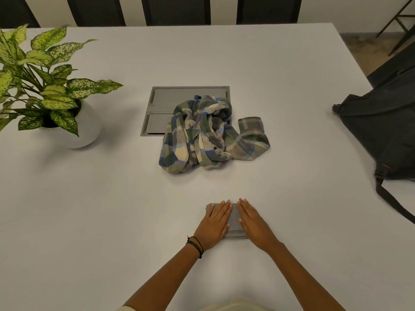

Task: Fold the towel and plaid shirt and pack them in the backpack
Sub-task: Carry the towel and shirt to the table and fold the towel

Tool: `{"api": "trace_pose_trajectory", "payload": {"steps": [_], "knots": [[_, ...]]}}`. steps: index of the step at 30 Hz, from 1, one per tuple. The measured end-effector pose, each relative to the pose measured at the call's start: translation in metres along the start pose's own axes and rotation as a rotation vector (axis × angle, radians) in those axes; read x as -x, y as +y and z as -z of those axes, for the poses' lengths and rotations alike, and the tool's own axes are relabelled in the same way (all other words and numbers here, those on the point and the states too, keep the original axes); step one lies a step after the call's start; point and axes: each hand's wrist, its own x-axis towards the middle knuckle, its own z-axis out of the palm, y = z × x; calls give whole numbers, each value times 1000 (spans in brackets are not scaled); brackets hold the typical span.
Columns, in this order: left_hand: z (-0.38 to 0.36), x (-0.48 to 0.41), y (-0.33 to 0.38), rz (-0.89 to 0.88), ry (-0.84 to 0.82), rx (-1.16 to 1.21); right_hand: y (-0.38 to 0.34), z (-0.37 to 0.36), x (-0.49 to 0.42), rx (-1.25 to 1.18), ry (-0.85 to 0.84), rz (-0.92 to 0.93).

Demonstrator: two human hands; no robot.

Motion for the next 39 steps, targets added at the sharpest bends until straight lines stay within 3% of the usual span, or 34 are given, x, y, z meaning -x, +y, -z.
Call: {"api": "trace_pose_trajectory", "payload": {"steps": [16, 39], "knots": [[-17, 2, -9, -37, 88, -64, 19, -16, 3, 172, 9, 57], [-31, -8, -18, -74, 141, -16, 30, -27, -5, 133, 71, 113]]}}
